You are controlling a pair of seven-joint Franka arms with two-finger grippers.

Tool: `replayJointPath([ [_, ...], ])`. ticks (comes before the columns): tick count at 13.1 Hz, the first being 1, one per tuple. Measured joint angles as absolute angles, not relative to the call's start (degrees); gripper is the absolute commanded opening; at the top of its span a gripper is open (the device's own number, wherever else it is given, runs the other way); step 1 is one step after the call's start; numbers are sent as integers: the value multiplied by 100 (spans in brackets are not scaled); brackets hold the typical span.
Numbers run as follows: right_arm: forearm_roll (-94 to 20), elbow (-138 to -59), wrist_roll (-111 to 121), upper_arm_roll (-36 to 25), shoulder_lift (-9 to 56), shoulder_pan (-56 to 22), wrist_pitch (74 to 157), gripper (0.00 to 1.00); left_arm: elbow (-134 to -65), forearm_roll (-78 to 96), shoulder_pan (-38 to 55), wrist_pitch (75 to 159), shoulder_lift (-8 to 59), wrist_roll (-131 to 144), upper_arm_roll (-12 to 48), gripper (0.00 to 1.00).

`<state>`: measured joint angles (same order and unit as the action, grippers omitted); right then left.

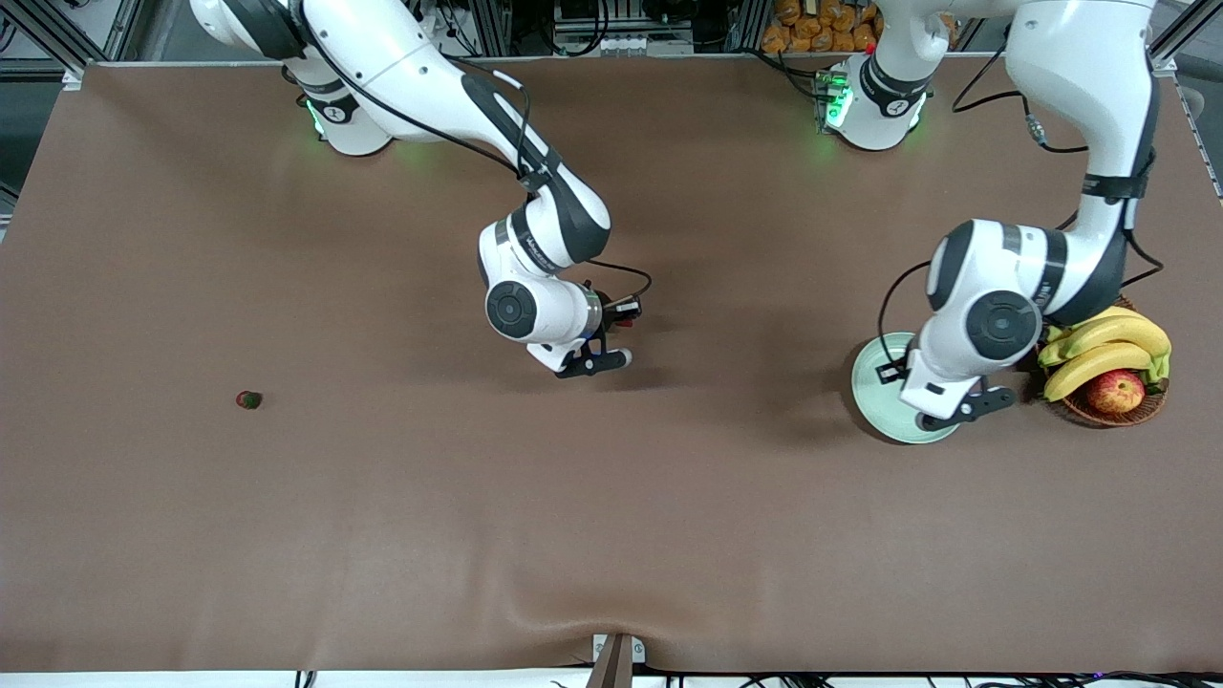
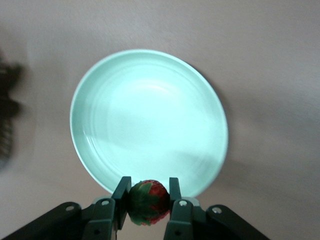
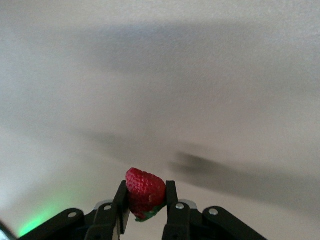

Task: Collect all strawberries into plate
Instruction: 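Drop the strawberry on the plate with the left gripper while the right sets another down, then grasp the second strawberry with the left gripper while the right gripper grasps the third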

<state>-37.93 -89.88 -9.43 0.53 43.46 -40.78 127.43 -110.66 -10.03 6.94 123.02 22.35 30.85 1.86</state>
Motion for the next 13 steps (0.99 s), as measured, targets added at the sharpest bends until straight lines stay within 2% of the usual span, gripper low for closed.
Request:
replayJointPath([
  [1, -3793, -8988, -943, 49, 4392, -4079, 12781, 72, -11192, -1003, 561, 12533, 2255, 2920, 189, 0],
  [2, -3793, -8988, -941, 43, 4419, -4078, 12790, 78, -11320, -1003, 452, 12787, 2293, 2809, 191, 5],
  [3, -3793, -8986, -940, 38, 4423, -4078, 12791, 82, -11428, -1003, 377, 13023, 2346, 2719, 192, 24],
  [4, -3793, -8980, -940, 33, 4422, -4078, 12793, 82, -11505, -1003, 327, 13221, 2413, 2655, 193, 79],
  [5, -3793, -8973, -940, 21, 4422, -4077, 12794, 86, -11542, -1004, 293, 13340, 2482, 2585, 198, 100],
  [9, -3745, -8932, -941, -133, 4322, -3746, 12654, 89, -11521, -988, 267, 13444, 2550, 2448, 329, 100],
  [10, -3609, -8926, -940, -172, 4258, -3500, 12468, 91, -11498, -927, 262, 13444, 2533, 2473, 488, 100],
  [11, -3374, -8918, -935, -198, 4191, -3188, 12233, 99, -11474, -803, 263, 13437, 2503, 2570, 687, 100],
  [13, -2888, -8902, -868, -216, 4010, -2456, 11580, 100, -11353, -572, 294, 13326, 2450, 3247, 1273, 100],
])
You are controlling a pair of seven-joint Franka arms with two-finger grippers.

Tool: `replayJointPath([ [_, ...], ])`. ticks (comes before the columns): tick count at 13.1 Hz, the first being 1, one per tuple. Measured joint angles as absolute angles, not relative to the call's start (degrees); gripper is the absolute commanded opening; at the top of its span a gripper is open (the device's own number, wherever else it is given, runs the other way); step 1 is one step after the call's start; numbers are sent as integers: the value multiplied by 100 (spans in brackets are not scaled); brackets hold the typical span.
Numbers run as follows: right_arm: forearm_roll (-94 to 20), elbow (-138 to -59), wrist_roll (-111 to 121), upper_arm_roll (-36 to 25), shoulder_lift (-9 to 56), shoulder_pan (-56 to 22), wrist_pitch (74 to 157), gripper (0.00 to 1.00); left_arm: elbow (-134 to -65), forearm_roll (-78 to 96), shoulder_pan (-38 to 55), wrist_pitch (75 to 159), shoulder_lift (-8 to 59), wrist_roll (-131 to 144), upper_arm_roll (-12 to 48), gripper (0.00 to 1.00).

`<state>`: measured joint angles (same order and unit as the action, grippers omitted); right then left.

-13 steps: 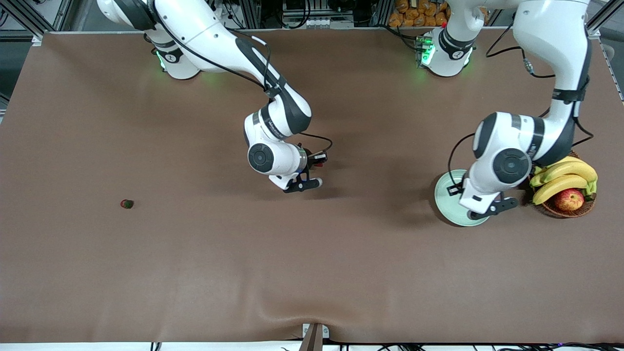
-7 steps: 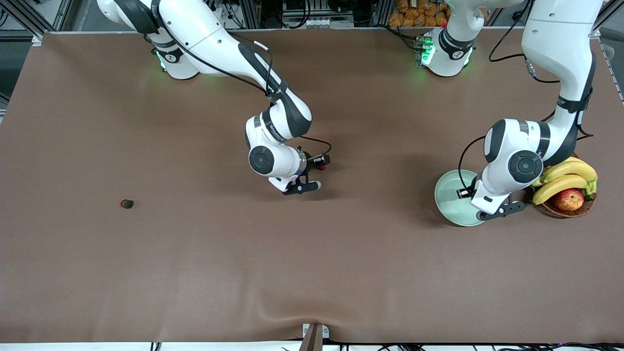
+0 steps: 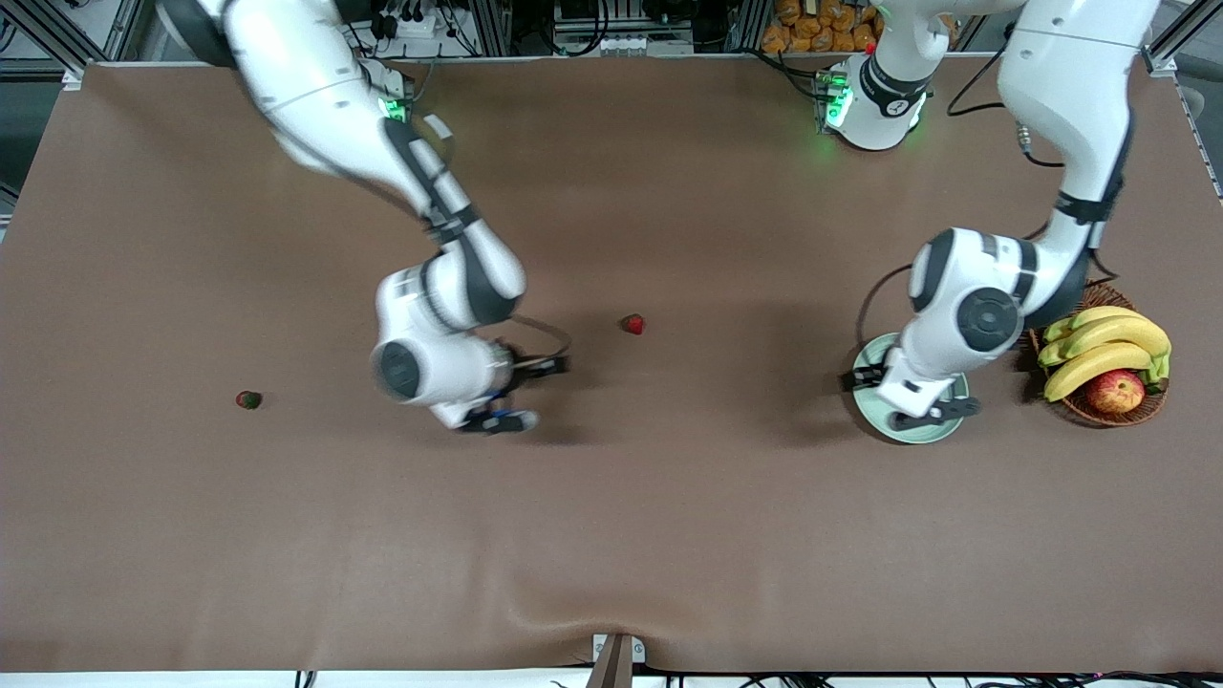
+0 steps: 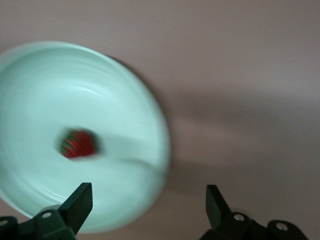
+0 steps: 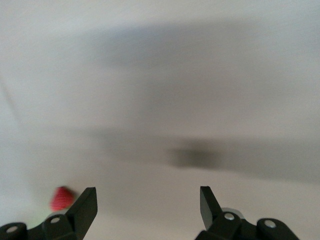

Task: Collect all strawberries into plate
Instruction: 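Grasp the second strawberry with the left gripper while the right gripper grasps the third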

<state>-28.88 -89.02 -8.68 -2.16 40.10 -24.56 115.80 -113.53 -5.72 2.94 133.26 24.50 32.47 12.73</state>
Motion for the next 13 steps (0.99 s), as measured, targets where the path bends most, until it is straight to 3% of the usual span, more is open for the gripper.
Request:
replayJointPath([
  [2, -2556, -8899, -748, -216, 3799, -1850, 11080, 100, -11090, -534, 580, 13137, 2477, 4396, 1784, 100],
  [6, -1685, -8905, -122, -251, 3542, -1100, 10350, 100, -10309, -523, 1822, 13101, 2984, 6568, 1856, 100],
  [13, 8, -9003, 830, -525, 3721, -138, 10543, 100, -9312, -628, 2953, 13153, 4209, 7703, 1667, 100],
])
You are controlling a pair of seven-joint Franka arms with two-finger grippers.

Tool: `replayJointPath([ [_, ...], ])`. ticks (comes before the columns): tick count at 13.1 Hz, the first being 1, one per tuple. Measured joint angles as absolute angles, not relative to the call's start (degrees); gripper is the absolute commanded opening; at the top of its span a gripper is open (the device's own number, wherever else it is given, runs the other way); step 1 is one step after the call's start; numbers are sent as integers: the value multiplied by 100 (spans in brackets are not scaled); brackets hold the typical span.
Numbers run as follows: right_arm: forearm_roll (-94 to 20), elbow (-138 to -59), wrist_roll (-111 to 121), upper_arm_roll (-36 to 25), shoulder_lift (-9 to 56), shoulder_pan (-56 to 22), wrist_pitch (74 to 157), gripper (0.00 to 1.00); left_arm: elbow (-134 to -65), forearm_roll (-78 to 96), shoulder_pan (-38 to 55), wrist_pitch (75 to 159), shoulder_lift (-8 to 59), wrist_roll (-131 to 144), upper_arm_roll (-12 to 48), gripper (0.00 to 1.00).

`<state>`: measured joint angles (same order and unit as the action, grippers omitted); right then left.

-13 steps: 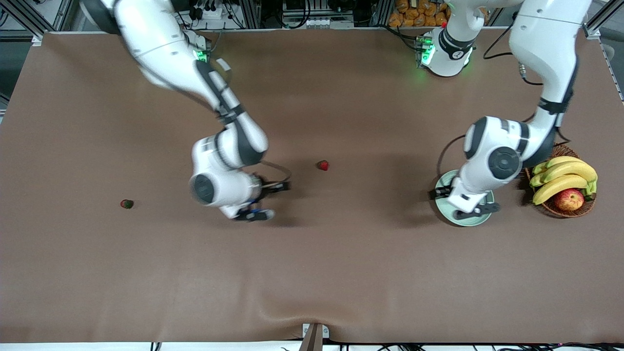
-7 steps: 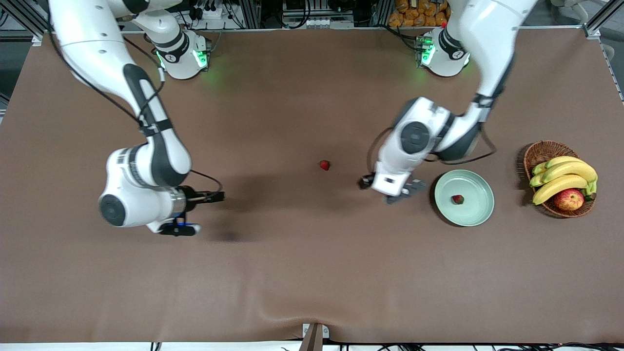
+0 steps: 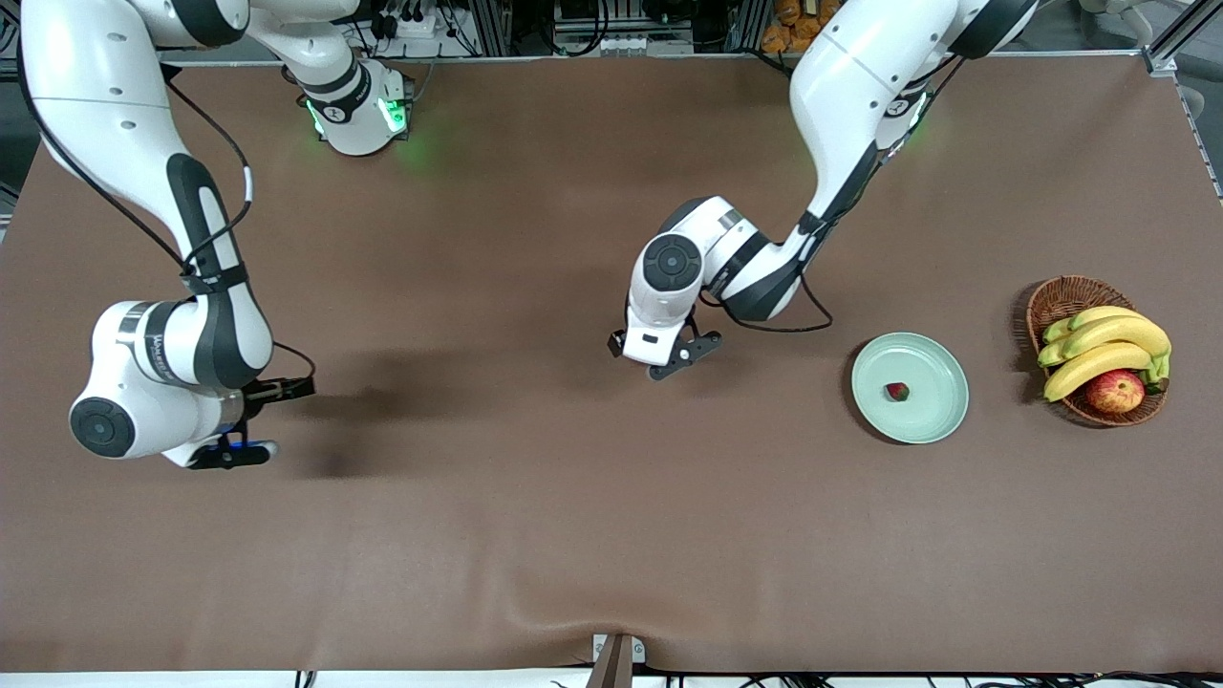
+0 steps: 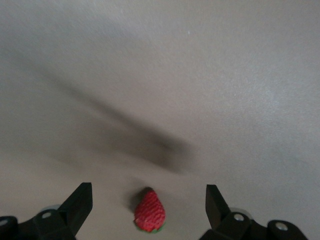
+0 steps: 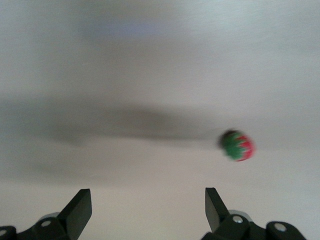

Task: Collect all strawberries into plate
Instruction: 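Grasp the second strawberry with the left gripper while the right gripper grasps the third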

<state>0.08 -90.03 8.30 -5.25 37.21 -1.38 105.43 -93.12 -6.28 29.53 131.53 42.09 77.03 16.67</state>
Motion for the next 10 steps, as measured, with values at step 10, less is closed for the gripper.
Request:
replayJointPath([
  [10, 347, -9195, 1880, -541, 4088, 441, 11606, 89, -9213, -650, 3190, 13170, 4400, 7935, 1626, 83],
])
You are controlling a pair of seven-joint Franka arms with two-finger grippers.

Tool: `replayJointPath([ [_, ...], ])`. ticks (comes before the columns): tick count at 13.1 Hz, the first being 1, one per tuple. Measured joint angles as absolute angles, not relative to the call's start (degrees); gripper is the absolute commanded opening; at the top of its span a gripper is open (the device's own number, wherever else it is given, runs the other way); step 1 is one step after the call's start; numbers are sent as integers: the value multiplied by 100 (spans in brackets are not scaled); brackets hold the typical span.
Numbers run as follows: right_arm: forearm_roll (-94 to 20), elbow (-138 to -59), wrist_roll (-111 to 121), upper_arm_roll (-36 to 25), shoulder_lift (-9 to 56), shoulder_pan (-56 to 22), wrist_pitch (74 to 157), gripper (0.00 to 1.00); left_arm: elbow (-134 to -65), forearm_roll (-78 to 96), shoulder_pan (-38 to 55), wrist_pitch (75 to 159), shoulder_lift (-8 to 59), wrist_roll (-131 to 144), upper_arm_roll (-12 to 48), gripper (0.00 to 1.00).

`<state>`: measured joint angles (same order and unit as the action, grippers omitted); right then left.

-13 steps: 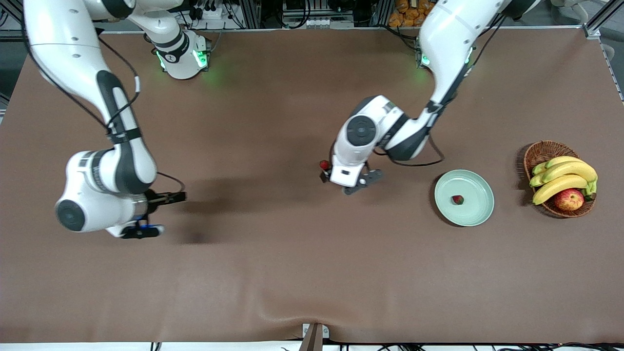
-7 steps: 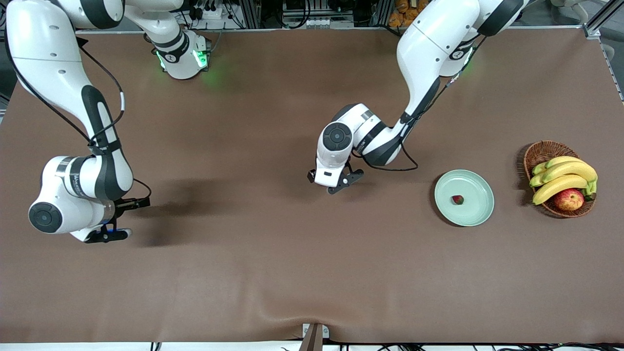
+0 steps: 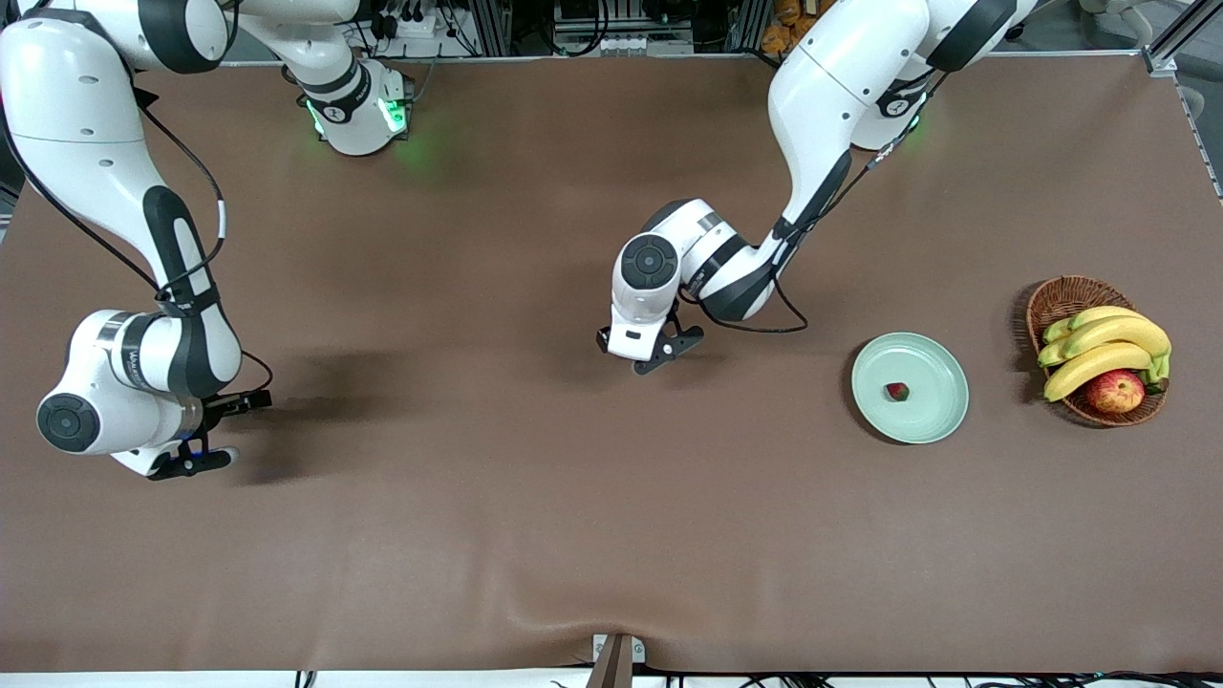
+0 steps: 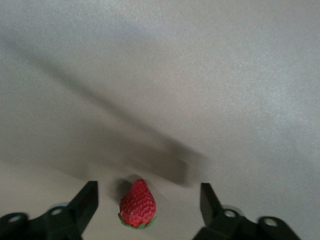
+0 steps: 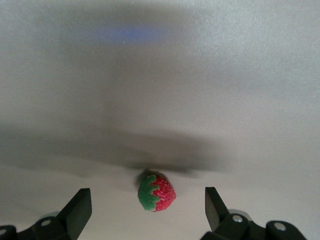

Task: Collect all strawberries into plate
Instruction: 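Grasp the second strawberry with the left gripper while the right gripper grasps the third, then drop the strawberry on the plate with the left gripper while the right sets one down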

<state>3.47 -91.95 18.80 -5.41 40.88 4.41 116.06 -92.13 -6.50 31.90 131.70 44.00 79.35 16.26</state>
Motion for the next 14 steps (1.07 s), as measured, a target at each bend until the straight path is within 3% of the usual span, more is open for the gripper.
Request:
replayJointPath([
  [3, 363, -9264, 2235, -543, 4127, 461, 11605, 70, -9294, -655, 3231, 13156, 4420, 7935, 1622, 79],
  [5, 363, -9277, 2416, -544, 4136, 521, 11605, 54, -9350, -656, 3284, 13147, 4422, 7935, 1619, 70],
  [6, 363, -9277, 2452, -544, 4137, 543, 11605, 45, -9361, -656, 3302, 13146, 4422, 7936, 1616, 60],
  [8, 363, -9278, 2463, -541, 4137, 549, 11619, 35, -9363, -656, 3308, 13143, 4422, 7936, 1615, 32],
  [9, 363, -9278, 2466, -534, 4138, 549, 11667, 30, -9354, -656, 3307, 13148, 4420, 7936, 1614, 11],
  [10, 363, -9278, 2472, -524, 4141, 549, 11735, 25, -9337, -656, 3306, 13148, 4420, 7936, 1614, 0],
  [12, 364, -9275, 2473, -518, 4140, 548, 11752, 9, -9330, -656, 3297, 13146, 4415, 7936, 1611, 0],
  [14, 366, -9274, 2476, -515, 4138, 548, 11752, 1, -9291, -656, 3242, 13050, 4346, 7936, 1586, 0],
])
